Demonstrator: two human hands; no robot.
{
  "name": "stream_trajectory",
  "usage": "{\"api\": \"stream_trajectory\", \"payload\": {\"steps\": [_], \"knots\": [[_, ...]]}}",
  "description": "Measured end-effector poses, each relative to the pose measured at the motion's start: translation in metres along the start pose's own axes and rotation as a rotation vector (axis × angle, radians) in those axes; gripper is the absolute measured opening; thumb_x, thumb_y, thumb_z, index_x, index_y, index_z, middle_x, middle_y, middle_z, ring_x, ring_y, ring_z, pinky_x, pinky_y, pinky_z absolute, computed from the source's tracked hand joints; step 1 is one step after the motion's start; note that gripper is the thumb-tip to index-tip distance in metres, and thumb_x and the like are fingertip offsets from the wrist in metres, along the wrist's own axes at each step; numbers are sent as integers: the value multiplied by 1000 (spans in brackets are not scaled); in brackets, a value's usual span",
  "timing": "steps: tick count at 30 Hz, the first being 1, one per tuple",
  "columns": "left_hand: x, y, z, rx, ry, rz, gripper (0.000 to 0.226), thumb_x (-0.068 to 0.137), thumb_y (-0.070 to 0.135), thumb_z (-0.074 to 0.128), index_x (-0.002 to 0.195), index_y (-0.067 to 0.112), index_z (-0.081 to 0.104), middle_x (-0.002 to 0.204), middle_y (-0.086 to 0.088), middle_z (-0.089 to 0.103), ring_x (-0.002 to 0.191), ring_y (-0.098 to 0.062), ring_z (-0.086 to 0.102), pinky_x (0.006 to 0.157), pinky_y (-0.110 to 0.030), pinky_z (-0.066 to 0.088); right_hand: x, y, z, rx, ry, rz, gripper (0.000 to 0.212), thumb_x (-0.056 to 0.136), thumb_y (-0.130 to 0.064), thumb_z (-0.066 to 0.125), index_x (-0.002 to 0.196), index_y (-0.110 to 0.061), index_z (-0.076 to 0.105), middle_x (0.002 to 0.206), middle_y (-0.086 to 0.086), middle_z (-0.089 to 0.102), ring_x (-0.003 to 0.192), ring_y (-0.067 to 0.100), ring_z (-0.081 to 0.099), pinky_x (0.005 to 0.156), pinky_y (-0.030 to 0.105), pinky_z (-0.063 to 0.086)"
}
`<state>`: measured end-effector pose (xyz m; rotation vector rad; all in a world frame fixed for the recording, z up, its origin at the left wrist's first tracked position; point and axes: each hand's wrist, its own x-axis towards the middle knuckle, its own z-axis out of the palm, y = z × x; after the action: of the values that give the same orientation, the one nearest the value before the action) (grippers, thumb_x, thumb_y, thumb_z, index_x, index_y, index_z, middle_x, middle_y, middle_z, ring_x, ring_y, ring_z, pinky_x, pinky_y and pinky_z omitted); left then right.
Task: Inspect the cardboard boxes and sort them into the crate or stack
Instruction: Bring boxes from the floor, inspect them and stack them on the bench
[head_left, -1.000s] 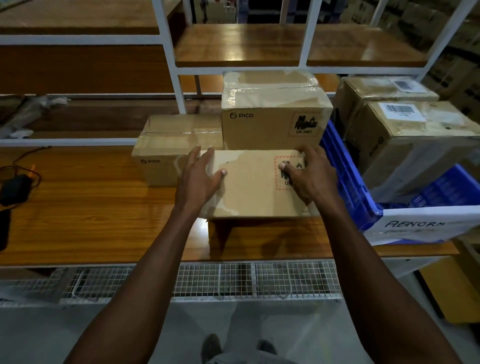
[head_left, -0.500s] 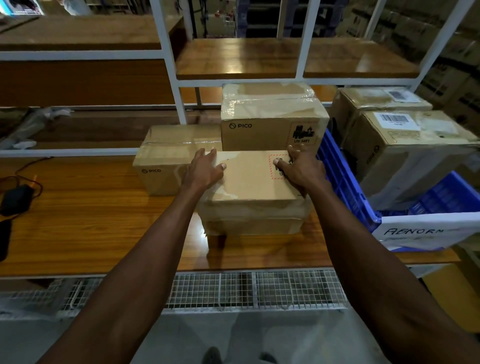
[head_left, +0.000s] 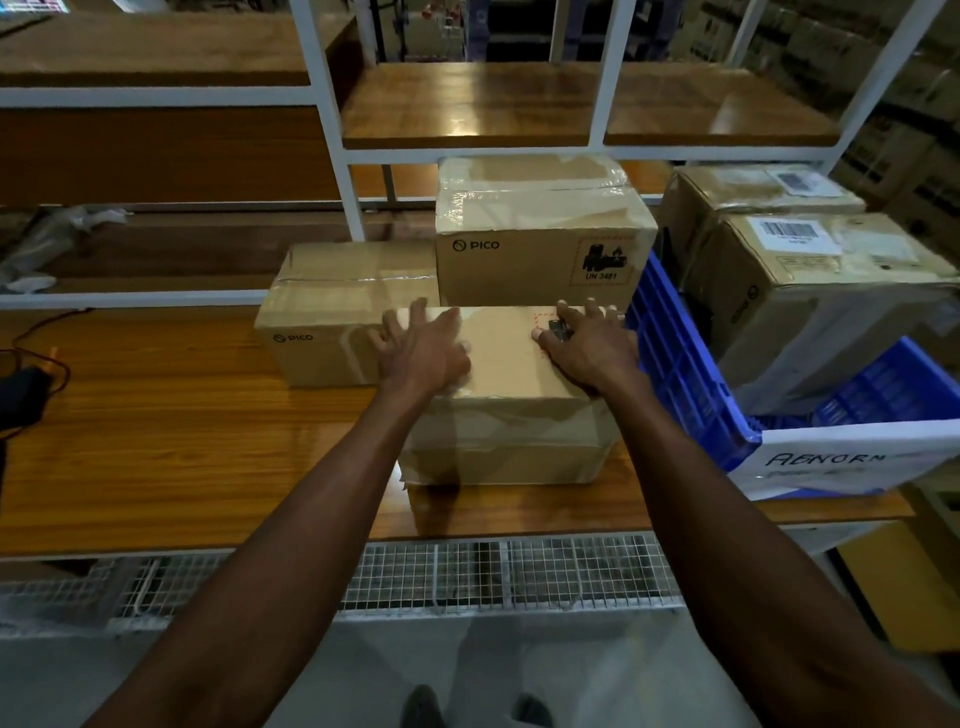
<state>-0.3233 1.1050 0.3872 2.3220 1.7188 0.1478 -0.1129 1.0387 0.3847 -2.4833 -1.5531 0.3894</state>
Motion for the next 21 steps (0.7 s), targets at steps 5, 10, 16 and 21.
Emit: {"api": "stream_trajectory", "payload": {"steps": [5, 10, 16, 21], "knots": [[-16, 14, 17, 23, -102, 63, 71, 94, 73, 41, 157, 47, 21, 171, -5, 6, 153, -51, -2, 116, -72, 0, -2, -5, -7, 4, -19, -6, 72, 101, -67, 45, 163, -34, 30, 174, 9, 14, 159, 38, 11, 124, 60, 16], [-15, 13, 2, 59, -124, 61, 73, 93, 77, 40, 158, 47, 23, 171, -5, 10, 153, -51, 5, 116, -71, 8, -26, -35, 0, -50, -85, -73, 54, 103, -58, 51, 154, -44, 44, 174, 5, 11, 154, 44, 19, 121, 62, 17], [-43, 22, -5, 47, -143, 90, 66, 96, 64, 51, 156, 42, 34, 165, -8, 24, 149, -44, 19, 115, -66, 16, -45, -26, 15, 70, -16, -137, 49, 106, -52, 46, 154, -44, 45, 172, -4, 24, 157, 41, 15, 121, 60, 18], [-83, 19, 30, 60, 25, 181, 73, 94, 54, 59, 157, 45, 24, 167, -4, 20, 153, -40, 13, 119, -64, 14, -46, -29, 19, 98, 10, -139, 47, 106, -52, 48, 151, -42, 50, 171, -1, 28, 156, 41, 17, 122, 61, 16]]}}
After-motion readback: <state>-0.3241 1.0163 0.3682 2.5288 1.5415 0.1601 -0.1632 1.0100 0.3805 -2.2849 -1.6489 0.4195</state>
